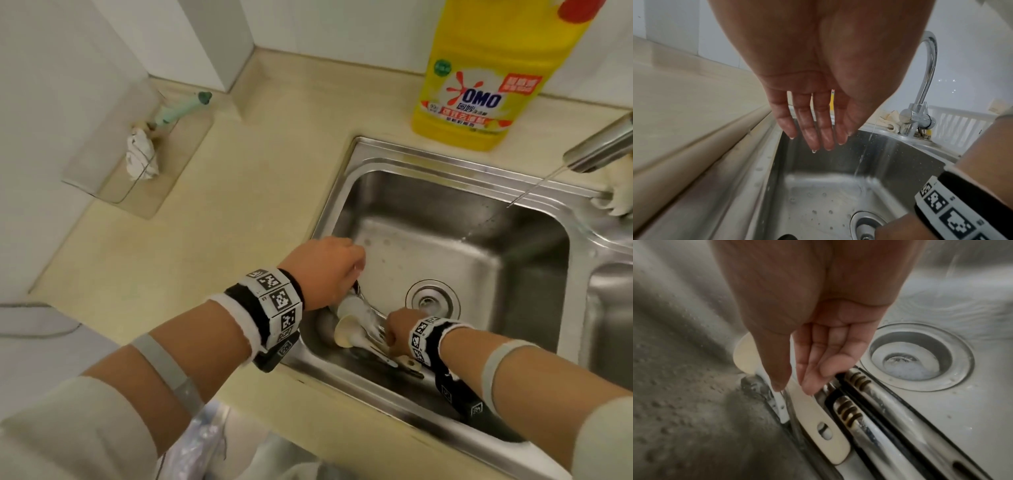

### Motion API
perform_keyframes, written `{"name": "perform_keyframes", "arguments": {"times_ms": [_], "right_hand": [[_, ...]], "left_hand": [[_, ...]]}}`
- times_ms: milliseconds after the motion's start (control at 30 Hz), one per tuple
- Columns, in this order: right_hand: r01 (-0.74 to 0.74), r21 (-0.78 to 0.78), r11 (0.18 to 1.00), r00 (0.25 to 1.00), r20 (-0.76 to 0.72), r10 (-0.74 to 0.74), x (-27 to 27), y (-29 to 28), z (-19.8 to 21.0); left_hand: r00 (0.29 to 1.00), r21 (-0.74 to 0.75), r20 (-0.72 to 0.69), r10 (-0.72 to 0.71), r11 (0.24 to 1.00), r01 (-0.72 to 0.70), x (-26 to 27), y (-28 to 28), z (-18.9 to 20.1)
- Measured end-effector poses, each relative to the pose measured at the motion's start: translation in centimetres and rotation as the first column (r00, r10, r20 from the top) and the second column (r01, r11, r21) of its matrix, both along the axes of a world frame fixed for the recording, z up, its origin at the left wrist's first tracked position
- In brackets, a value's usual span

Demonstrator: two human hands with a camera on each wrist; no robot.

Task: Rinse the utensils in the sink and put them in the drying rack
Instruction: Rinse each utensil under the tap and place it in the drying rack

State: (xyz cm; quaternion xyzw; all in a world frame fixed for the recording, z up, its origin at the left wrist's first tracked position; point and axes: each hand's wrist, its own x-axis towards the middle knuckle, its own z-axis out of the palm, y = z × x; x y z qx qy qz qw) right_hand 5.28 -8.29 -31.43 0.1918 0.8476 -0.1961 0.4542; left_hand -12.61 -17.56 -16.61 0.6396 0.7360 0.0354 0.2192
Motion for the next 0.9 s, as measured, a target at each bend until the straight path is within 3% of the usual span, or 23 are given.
{"name": "perform_keyframes", "arguments": {"times_ms": [400, 533, 633, 700, 767, 900], "right_hand": [[-0.189, 0.033, 0.981, 0.982, -0.020, 0.190, -0.1, -0.8, -0.2], [-0.073, -0.011, 0.997, 0.993, -0.097, 0.071, 0.5, 0.1, 1.0], [0.101, -0.048, 0.994, 0.974, -0.201, -0.108, 1.3, 1.3, 2.5], [0.249, -0.088, 0.964, 0.921, -0.285, -0.264, 2.1, 2.3, 4.1], [0.434, -0.157, 0.887, 0.814, -0.354, -0.461, 3.1, 3.4, 6.0], [0.702, -0.302, 0.645, 0.466, -0.490, -0.737, 6.3, 6.1, 9.8]], "left_hand": [[0.999, 0.014, 0.046, 0.006, 1.000, -0.007, -0.3, 0.2, -0.2], [0.998, -0.066, 0.052, 0.028, 0.998, -0.024, 0.0, 0.2, 0.3], [0.997, -0.133, 0.060, 0.049, 0.990, -0.041, 0.2, 1.0, 1.2], [0.995, -0.168, 0.077, 0.060, 0.985, -0.046, 0.4, 2.1, 1.5], [0.990, -0.180, 0.122, 0.075, 0.982, -0.052, 0.8, 3.6, 1.5], [0.960, -0.195, 0.236, 0.152, 0.975, -0.106, 2.3, 7.3, 0.6]]}}
